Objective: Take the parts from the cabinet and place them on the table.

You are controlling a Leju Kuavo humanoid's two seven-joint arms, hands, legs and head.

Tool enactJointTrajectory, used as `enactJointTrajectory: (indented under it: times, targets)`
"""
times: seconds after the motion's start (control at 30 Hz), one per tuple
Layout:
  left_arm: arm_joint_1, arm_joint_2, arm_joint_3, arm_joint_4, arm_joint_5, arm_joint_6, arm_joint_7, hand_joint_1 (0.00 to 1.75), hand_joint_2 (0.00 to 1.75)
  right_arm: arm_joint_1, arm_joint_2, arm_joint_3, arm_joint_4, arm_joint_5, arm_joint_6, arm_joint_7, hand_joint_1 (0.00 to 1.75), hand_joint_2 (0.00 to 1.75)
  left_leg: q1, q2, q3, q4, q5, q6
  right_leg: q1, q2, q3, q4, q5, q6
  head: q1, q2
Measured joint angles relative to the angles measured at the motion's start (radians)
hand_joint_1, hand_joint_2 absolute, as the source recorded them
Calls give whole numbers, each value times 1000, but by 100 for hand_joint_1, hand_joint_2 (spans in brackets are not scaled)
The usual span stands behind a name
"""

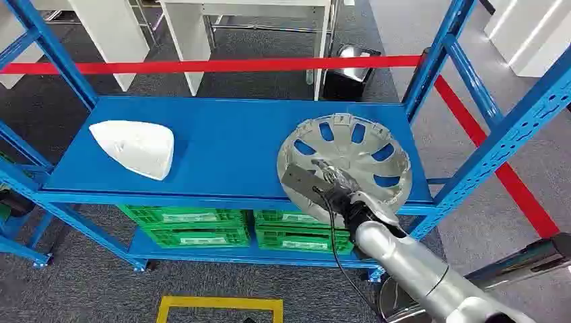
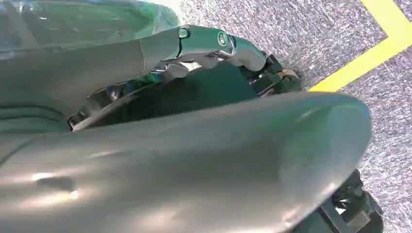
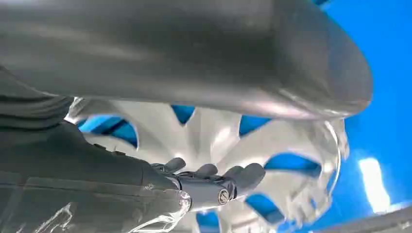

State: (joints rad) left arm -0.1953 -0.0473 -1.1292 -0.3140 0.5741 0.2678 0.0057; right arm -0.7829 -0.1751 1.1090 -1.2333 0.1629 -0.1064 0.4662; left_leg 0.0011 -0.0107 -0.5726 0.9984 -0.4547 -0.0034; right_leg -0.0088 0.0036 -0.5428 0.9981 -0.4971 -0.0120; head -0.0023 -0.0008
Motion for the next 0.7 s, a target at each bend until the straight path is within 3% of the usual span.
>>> enactJointTrajectory:
  times: [0.23,0.37,0.5,0.7]
  targets:
    - [-1,0,0,0,0,-2,3,0,0,0,41,37,84,57,14,4,0,0,0,0,0,-1,0,0,0,0,0,0,-1,-1,0,0]
    - [-1,0,0,0,1,-2,3,0,0,-1,60,66,127,232,24,86,0,0,0,0,0,-1,0,0,0,0,-1,0,-1,-1,0,0]
    - [-1,0,0,0,2,-2,3,0,0,-2,69,80,149,291,39,109,0,0,0,0,0,-1,0,0,0,0,-1,0,-1,-1,0,0]
    - [0,0,0,0,6,-2,0,0,0,3,77,104,187,582,149,145,0,0,0,0,0,-1,0,0,0,0,-1,0,-1,-1,0,0]
